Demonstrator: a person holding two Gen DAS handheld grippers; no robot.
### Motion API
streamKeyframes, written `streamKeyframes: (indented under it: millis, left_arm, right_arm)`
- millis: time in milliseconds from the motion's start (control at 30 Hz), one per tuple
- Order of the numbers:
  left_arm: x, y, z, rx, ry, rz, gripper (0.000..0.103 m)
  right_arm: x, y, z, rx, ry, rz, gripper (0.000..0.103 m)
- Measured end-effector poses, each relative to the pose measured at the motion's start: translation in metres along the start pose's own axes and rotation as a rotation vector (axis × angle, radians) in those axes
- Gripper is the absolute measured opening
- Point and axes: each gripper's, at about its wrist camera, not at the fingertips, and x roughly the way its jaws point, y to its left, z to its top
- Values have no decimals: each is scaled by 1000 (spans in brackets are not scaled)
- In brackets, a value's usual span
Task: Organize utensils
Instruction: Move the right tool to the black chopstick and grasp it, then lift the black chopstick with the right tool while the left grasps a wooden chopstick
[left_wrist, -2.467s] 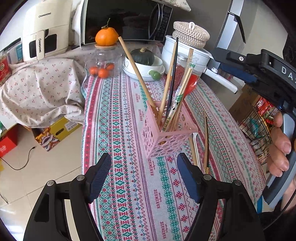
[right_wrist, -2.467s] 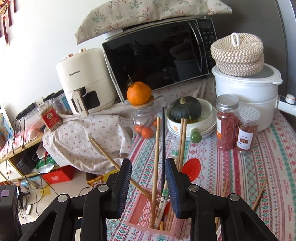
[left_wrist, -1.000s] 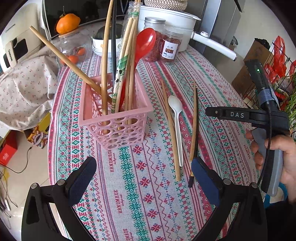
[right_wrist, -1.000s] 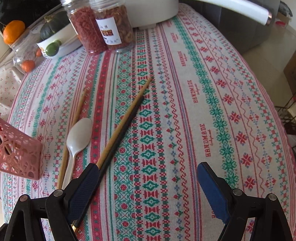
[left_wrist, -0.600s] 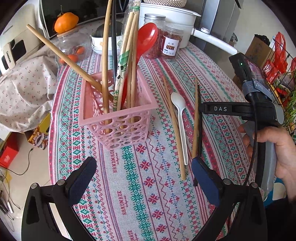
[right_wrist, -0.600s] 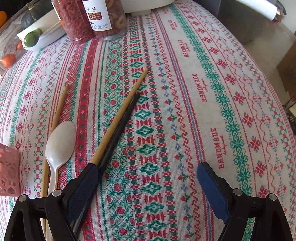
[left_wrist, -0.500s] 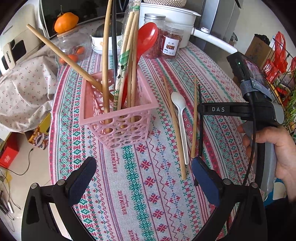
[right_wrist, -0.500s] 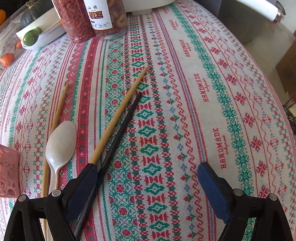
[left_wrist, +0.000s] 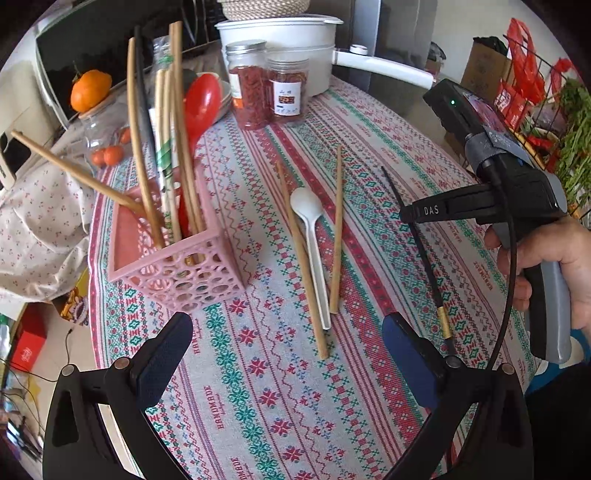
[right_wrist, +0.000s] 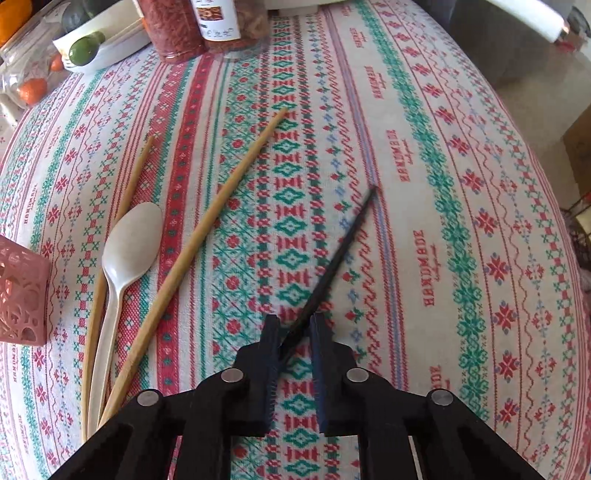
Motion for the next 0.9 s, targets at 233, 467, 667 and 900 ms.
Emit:
streamKeyframes:
  millis: [233, 467, 667, 900]
  left_arm:
    - [5, -41, 26, 80, -5, -14, 103]
    - [43, -53, 74, 11, 58, -45, 88]
    - [85, -59, 109, -25, 114, -35, 51]
    - [121, -62, 128, -37, 151, 1, 25]
  right_arm:
    - [-24, -65, -8, 119, -17, 73, 4]
    - [-49, -89, -17, 133, -61, 144, 4]
    - [-59, -98, -19, 128, -85, 197, 5]
    - [-58, -101, -17, 126, -81, 224, 5]
